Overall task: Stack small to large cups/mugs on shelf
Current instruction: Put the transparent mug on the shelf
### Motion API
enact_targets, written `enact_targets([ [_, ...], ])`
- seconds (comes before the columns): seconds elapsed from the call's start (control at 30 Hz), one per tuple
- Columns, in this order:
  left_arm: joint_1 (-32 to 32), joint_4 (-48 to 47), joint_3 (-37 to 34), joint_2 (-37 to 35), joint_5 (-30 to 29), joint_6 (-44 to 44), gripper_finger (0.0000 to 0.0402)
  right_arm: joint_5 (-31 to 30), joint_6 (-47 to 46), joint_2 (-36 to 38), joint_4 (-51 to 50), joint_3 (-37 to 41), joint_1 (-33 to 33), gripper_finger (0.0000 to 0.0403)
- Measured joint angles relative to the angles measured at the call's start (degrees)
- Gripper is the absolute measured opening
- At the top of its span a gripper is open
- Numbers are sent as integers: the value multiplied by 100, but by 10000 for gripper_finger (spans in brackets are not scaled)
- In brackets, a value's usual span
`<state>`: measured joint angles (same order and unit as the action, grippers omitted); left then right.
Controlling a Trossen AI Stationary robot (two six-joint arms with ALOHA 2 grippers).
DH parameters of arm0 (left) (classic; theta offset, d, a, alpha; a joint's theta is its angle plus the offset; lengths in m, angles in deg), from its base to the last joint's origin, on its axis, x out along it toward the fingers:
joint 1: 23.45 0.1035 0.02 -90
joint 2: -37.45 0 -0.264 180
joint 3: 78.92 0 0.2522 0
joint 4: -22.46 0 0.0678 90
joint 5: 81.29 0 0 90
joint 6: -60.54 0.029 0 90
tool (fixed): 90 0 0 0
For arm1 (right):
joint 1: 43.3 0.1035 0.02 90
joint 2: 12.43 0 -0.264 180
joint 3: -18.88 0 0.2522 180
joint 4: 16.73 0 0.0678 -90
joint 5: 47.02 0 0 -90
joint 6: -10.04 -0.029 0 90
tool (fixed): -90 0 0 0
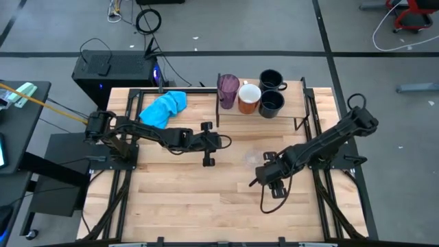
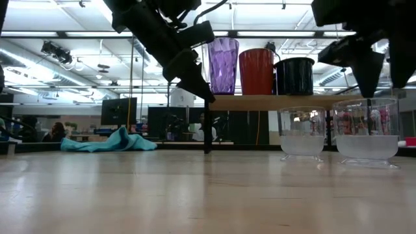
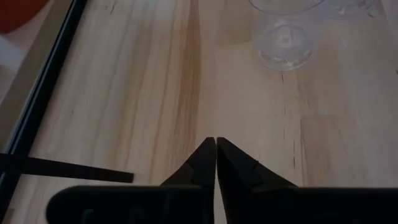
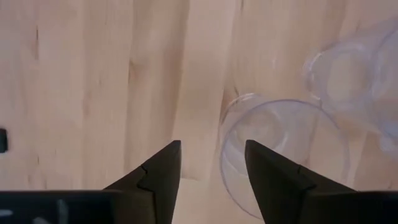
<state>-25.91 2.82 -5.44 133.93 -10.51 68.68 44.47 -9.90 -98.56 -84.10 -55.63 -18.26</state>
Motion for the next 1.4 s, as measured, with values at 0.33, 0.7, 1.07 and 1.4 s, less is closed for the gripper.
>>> enact_targets([
  [0.33,0,-36,0,2,0,-2,11,-196,59,-398,-118,7,35,144],
  [0.7,0,-130,2,4,0,-81,27,-205,7,-256,-184,11,23,39],
  [1.07,0,-163,4,4,0,-107,8,-177,-50,-127,-478,-10,-109,6],
  [1.4,-2,-169,4,7,0,-111,27,-147,-88,-71,-2451,-908,-210,2],
])
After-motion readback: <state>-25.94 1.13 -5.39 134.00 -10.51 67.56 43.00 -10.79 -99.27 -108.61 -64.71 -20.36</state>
